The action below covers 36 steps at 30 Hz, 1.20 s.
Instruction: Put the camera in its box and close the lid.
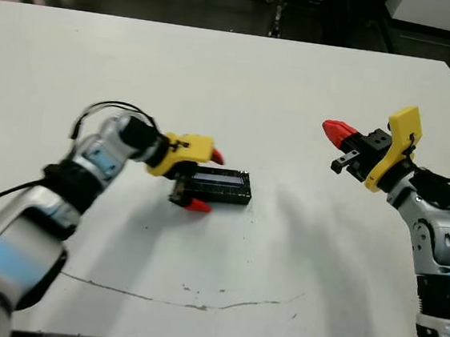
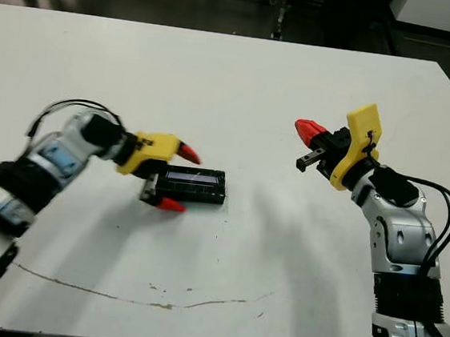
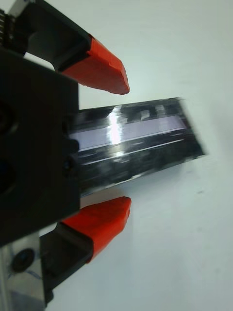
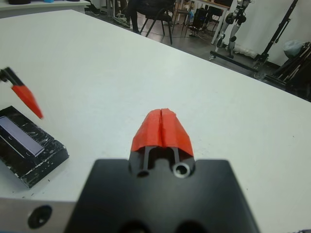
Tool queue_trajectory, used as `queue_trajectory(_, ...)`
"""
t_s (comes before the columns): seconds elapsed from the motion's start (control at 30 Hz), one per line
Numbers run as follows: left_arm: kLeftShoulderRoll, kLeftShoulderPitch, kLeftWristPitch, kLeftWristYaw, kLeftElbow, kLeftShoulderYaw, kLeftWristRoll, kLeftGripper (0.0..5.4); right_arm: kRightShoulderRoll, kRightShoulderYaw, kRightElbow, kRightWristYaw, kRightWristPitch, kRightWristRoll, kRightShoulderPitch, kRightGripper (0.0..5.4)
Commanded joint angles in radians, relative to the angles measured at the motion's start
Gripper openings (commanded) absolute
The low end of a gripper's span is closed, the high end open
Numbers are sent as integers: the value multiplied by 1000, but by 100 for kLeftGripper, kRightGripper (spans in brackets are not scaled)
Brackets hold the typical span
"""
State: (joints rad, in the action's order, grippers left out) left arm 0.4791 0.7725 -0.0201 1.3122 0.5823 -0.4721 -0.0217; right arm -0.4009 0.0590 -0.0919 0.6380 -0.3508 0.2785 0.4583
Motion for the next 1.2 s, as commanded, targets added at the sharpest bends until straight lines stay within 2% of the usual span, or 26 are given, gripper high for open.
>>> queue_trajectory(0.03,96,-125,106,56,-7,-34,-59,539,-13,1,-11,3,-4,-3,-8,0)
queue_trajectory(0.2,146,-172,155,44,-86,-17,-49,539,-12,3,-9,3,-12,3,-8,0)
queue_trajectory(0.33,173,-201,246,47,-127,3,-20,539,-10,3,-2,-2,-10,2,-12,0)
queue_trajectory(0.47,212,-230,260,14,-171,27,-20,539,-14,0,3,-5,-11,-4,-15,0)
queue_trajectory(0.6,253,-232,299,-16,-229,84,-5,539,-15,0,4,-6,-19,-3,-16,0)
queue_trajectory(0.73,294,-162,363,16,-253,192,81,539,-11,-1,-1,-4,-12,-3,-17,0)
queue_trajectory(0.83,339,-121,351,-5,-310,252,78,539,-8,-1,-8,2,-12,3,-12,0)
queue_trajectory(0.87,350,-107,381,-19,-341,271,78,530,-8,-1,-8,1,-14,2,-12,0)
queue_trajectory(0.93,338,-118,474,-102,-424,351,114,509,-10,-5,-9,-1,-3,-6,-13,0)
queue_trajectory(1.0,277,-144,551,-220,-497,460,185,482,-10,-6,-12,-3,2,-11,-13,0)
queue_trajectory(1.03,238,-155,545,-270,-519,504,222,467,-9,-5,-14,-4,3,-11,-13,0)
queue_trajectory(1.13,160,-176,562,-375,-596,568,296,421,-8,-4,-16,-3,0,-10,-11,0)
queue_trajectory(1.2,118,-188,580,-432,-660,575,328,392,-8,-2,-19,0,4,-8,-10,0)
